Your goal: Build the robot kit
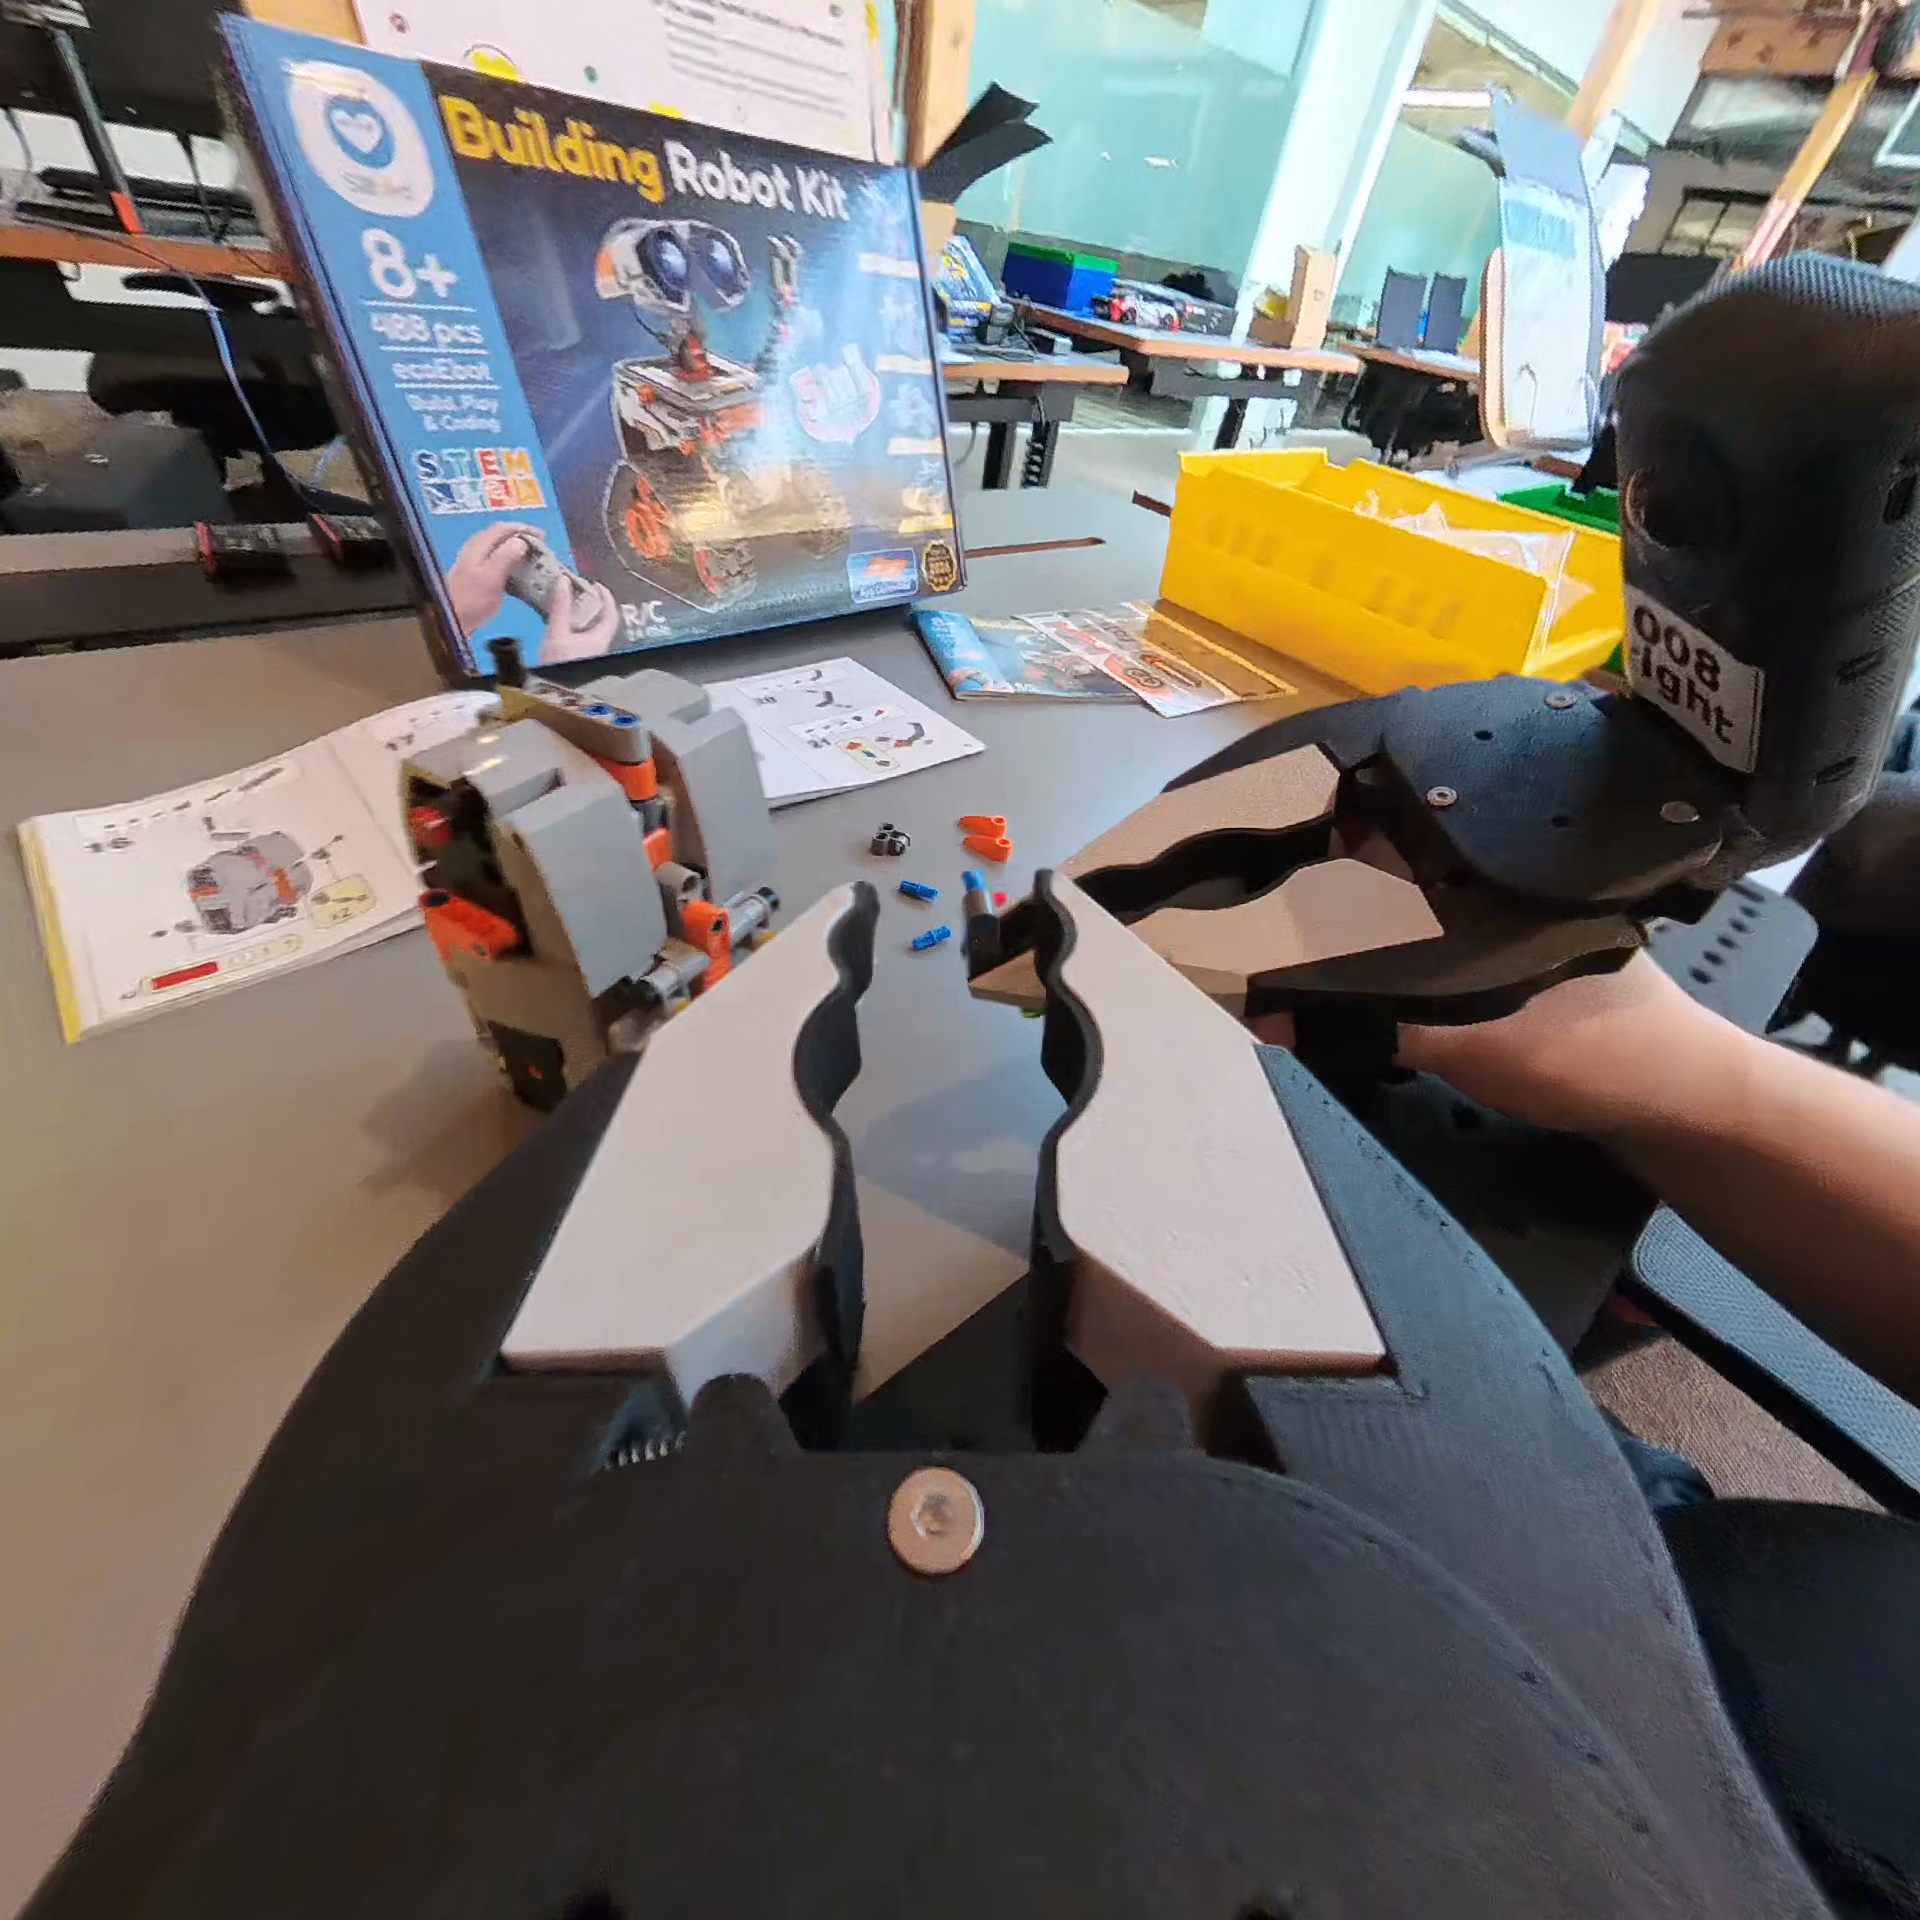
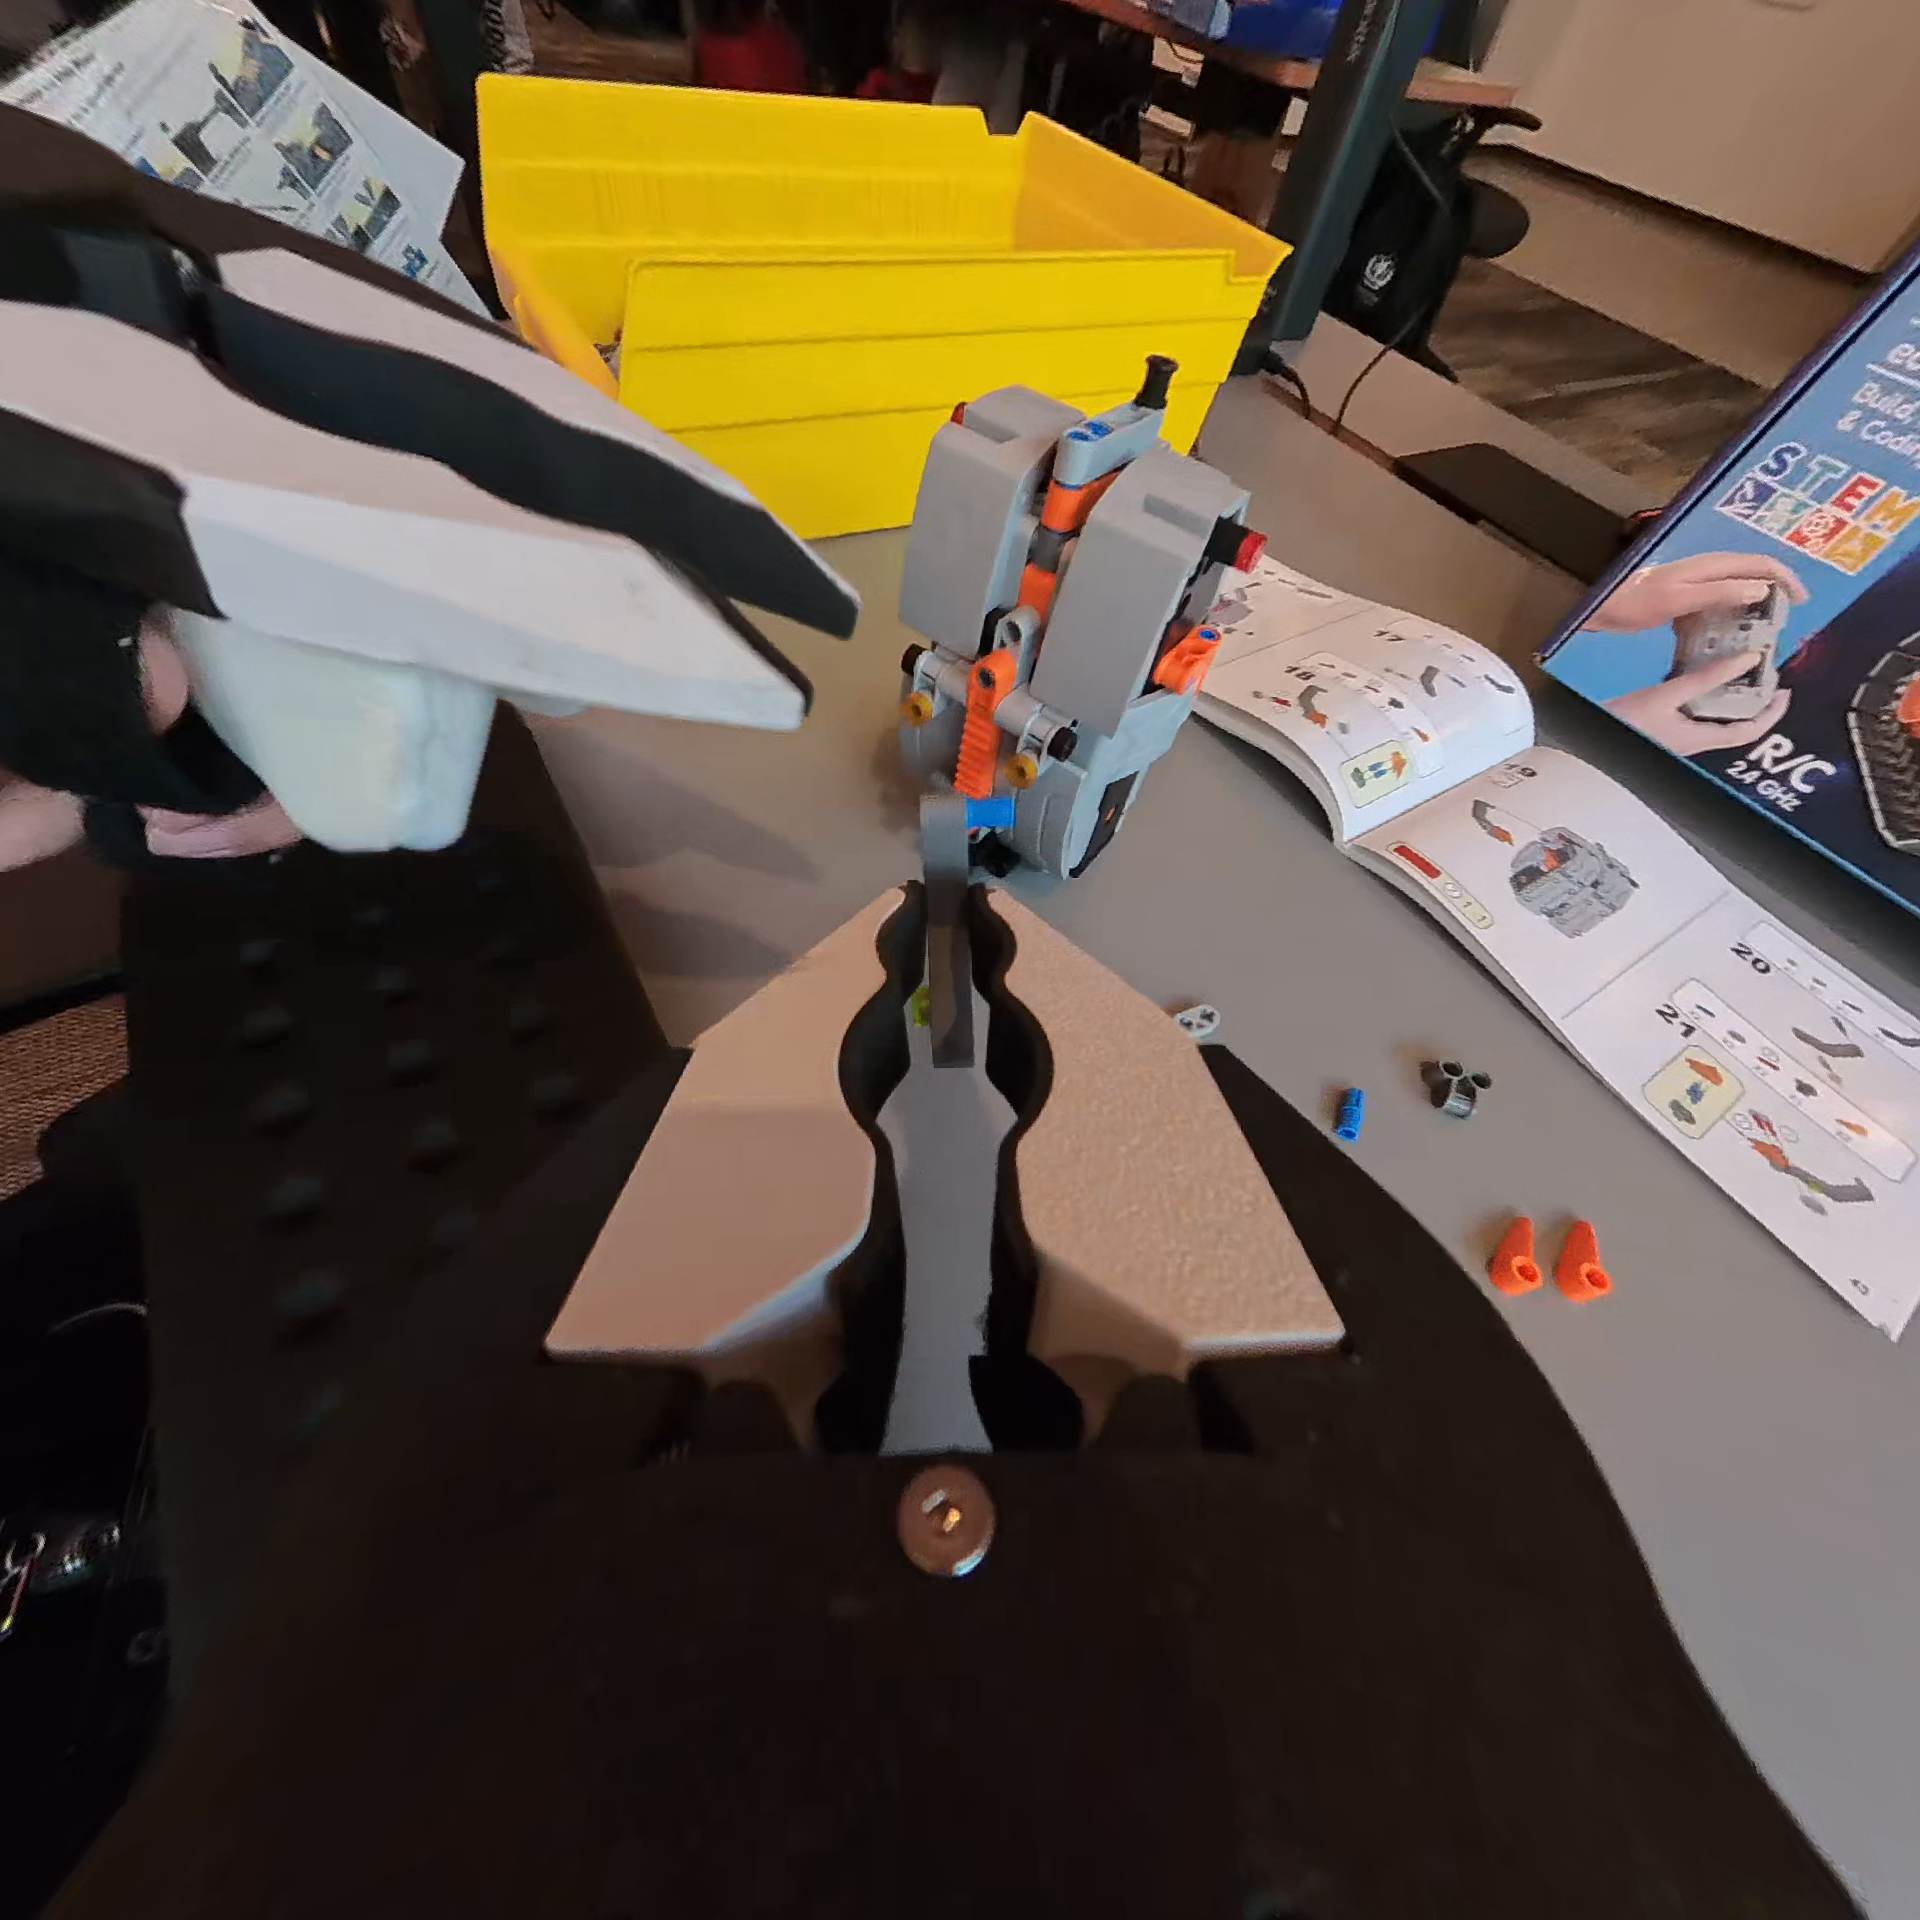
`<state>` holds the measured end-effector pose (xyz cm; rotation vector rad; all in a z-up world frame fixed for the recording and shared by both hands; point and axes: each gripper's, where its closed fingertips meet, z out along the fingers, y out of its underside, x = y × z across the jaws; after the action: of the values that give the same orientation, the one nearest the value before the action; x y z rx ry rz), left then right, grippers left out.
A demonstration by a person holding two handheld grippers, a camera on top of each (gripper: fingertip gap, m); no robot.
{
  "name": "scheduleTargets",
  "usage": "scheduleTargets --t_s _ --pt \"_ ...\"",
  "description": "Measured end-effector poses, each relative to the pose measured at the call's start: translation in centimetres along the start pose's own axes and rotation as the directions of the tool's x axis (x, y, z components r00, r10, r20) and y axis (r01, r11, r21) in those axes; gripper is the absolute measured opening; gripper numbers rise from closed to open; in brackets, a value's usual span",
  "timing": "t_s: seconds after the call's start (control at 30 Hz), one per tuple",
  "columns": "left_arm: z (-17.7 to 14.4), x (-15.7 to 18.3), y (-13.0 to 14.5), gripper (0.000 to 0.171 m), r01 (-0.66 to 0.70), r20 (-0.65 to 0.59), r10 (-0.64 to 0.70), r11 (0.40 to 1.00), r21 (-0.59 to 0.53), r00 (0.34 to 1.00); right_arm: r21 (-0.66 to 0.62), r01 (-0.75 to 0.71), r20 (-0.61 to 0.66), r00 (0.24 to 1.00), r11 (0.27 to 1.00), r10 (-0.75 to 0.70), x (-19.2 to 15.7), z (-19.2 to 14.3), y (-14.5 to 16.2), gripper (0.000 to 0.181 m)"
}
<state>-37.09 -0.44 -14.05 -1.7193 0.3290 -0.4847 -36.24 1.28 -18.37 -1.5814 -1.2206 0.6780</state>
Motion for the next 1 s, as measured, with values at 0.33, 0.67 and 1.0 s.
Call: scheduleTargets --t_s 0.33,0.67,1.0 --pt "2.3 1.3 1.8 0.005 -0.054 -0.097 0.046 0.995 -0.079 0.994 0.057 -0.006 -0.015 1.000 0.998 0.007 0.2 -0.6 -0.5 0.007" --pt "2.7 1.4 1.4 0.020 -0.030 -0.136 0.022 0.998 -0.059 0.991 0.077 0.010 -0.016 1.000 0.997 -0.009 0.0 -0.9 -0.7 0.007" --pt "1.7 -0.1 1.1 0.006 -0.074 -0.119 0.064 0.994 -0.084 0.991 0.170 0.059 -0.006 0.998 0.984 -0.058 -0.7 -1.9 -1.7 0.030"
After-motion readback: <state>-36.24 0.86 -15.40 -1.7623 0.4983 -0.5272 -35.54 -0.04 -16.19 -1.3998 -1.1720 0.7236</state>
